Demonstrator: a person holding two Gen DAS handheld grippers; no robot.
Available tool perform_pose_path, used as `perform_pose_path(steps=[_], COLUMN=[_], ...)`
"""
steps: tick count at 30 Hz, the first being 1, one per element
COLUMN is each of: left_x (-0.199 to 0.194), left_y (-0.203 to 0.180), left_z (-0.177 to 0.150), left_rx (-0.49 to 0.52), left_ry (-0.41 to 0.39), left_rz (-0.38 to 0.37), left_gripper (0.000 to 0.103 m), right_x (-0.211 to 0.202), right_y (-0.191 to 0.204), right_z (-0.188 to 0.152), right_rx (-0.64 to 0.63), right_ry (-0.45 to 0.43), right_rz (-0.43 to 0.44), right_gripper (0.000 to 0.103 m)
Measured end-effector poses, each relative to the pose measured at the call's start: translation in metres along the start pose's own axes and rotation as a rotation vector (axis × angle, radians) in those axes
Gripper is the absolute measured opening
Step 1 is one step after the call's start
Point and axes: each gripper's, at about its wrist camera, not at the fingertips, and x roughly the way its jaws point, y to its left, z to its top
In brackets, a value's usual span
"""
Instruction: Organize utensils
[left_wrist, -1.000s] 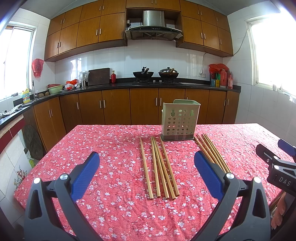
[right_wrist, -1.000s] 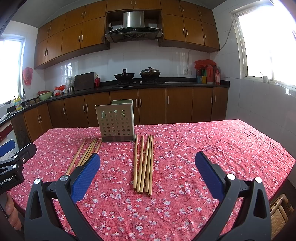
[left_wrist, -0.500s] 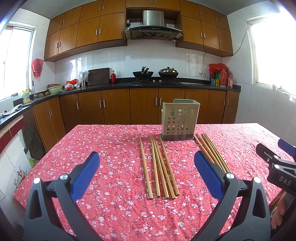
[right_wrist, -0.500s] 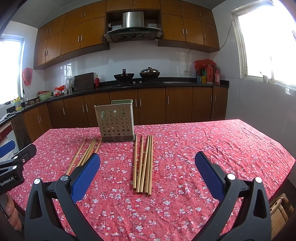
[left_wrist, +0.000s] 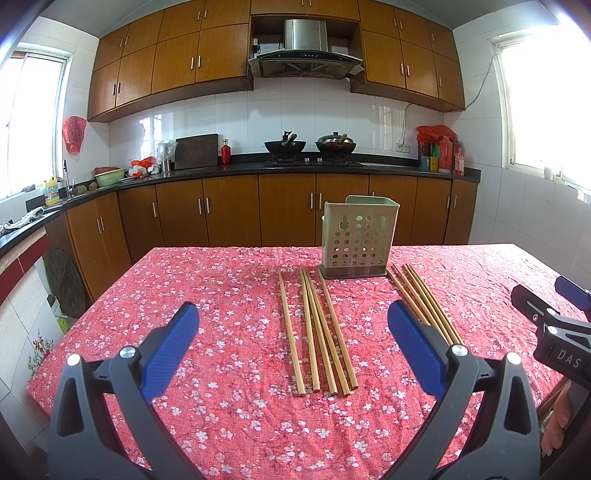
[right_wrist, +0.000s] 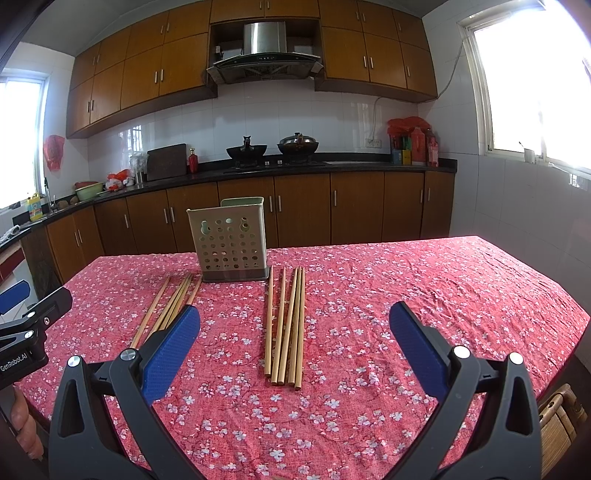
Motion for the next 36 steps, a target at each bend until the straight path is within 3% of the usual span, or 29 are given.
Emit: perform_pose_path(steps=[10, 19, 21, 23, 26, 29, 36], left_x=[0.008, 0.043, 0.056, 0.07, 0.087, 0.103, 0.137], left_y=[-0.001, 0.013, 0.016, 0.026, 0.036, 0.045, 0.047], left_z=[-0.004, -0.015, -0.017, -0.021, -0.021, -0.019, -0.015], left_rx=[-0.007, -0.019, -0.033, -0.07, -0.109, -0.126, -0.106], left_ry=[0.021, 0.158, 0.206, 0.256, 0.3, 0.325, 0.396], left_rz=[0.01, 0.065, 0.055, 0.049, 0.057, 0.06, 0.028], left_gripper=[0.099, 0.099, 0.099, 0.099, 0.099, 0.099, 0.077], right_x=[0.011, 0.059, 0.071, 0.083, 0.108, 0.127, 0.17], right_y=[-0.004, -0.035, -0.04, -0.042, -0.043, -0.042, -0.034], right_z=[-0.005, -0.013, -0.014, -0.013, -0.012, -0.011, -0.015], right_rx=[0.008, 0.134, 0.146, 0.133, 0.136, 0.157, 0.15], right_ry=[0.024, 0.225, 0.263, 0.298, 0.377, 0.432, 0.549], right_rz=[0.003, -0.022, -0.031, -0.049, -0.026, 0.019, 0.072], right_gripper=[0.101, 0.101, 0.094, 0.068, 0.048, 0.035, 0.021])
